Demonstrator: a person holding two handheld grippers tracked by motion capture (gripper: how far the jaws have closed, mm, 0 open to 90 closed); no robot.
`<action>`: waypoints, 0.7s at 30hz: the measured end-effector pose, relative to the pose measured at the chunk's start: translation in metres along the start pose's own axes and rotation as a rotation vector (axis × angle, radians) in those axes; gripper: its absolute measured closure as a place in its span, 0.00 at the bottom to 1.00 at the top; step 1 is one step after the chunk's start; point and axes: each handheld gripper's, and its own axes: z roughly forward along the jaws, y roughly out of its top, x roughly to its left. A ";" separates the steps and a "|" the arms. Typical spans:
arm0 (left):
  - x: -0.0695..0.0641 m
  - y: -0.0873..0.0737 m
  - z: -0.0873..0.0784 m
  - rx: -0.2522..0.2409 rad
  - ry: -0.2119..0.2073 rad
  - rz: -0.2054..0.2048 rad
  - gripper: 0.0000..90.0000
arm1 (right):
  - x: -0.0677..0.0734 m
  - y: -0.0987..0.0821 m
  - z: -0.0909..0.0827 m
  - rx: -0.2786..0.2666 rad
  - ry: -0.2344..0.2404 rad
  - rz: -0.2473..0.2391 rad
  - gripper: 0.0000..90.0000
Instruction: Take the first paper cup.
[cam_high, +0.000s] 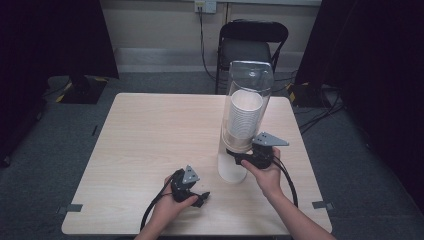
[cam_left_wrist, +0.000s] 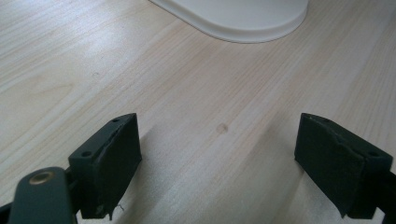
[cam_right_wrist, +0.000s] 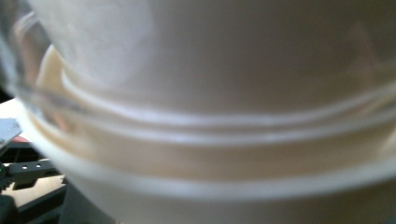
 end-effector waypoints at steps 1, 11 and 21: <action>0.000 0.000 0.000 0.000 0.000 -0.001 0.16 | 0.000 -0.002 0.000 -0.011 0.002 0.000 0.38; 0.000 -0.001 0.001 -0.015 -0.007 -0.003 0.16 | 0.001 -0.011 -0.001 -0.047 -0.010 -0.065 0.39; -0.001 -0.002 -0.001 -0.014 -0.001 -0.006 0.16 | 0.000 -0.013 -0.002 -0.054 -0.001 -0.073 0.39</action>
